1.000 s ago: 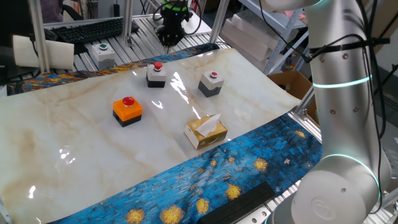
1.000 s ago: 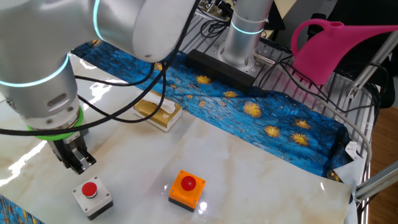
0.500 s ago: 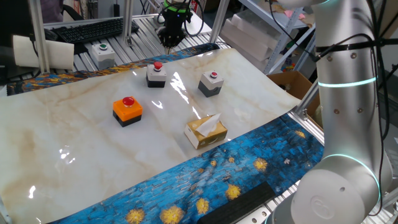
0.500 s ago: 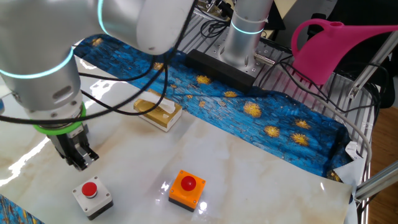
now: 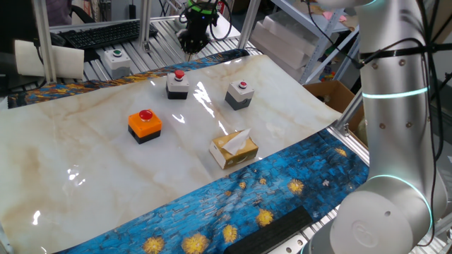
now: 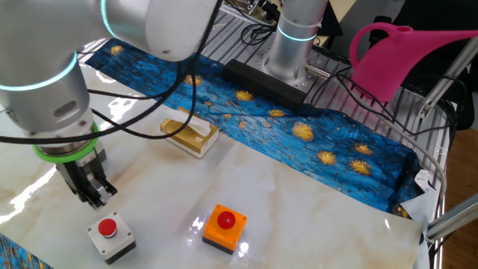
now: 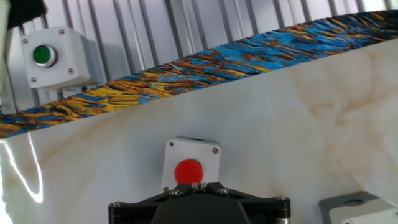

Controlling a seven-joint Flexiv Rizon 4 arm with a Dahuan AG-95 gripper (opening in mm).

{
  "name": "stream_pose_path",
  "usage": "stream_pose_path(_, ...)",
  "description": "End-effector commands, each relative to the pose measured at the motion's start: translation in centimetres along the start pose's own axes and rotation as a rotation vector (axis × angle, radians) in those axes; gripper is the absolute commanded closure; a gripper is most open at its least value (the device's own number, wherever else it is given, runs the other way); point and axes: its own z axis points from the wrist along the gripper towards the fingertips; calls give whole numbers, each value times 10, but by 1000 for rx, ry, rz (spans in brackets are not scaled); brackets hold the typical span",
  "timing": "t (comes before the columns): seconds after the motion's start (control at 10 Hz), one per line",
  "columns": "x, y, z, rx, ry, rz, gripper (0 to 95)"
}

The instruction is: Press three buttons from left to right in sequence

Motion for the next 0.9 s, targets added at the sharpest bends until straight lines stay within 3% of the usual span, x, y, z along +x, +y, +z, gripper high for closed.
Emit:
stream_pose_path(0.1,3,1,0,8,-3,-1,950)
stream_pose_path(0.9,-10,8,7,14,-8,-9,950)
